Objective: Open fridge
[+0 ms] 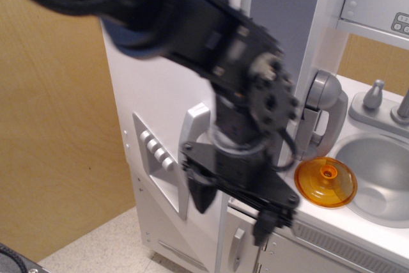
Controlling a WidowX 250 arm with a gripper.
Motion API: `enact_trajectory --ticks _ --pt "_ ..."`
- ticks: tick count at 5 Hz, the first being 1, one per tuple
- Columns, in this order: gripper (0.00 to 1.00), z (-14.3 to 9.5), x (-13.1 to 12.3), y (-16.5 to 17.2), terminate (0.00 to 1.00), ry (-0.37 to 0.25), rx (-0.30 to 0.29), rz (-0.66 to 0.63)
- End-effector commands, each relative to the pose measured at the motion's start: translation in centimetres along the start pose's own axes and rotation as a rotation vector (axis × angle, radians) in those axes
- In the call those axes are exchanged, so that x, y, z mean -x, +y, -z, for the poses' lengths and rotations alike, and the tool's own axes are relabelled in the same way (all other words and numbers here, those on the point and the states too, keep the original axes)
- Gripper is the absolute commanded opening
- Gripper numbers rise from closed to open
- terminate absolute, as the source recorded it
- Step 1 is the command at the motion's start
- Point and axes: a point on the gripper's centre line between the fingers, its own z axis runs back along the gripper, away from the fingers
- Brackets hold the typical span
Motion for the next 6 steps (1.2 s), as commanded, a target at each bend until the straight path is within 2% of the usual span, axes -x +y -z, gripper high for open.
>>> enact_trajectory --ticks 1,3,4,6 --pt "1.0 -1.3 -3.3 -3.1 0.0 -0.097 -0.003 -0.006" --pt "1.0 -3.0 -8.8 -1.3 0.0 -0.194 -0.001 -0.118" --pt "1.0 -3.3 -9.9 -0.1 0.0 -0.197 -0.02 -0.15" --pt "1.0 -3.7 -8.5 2.7 0.0 -0.176 -0.102 -0.204"
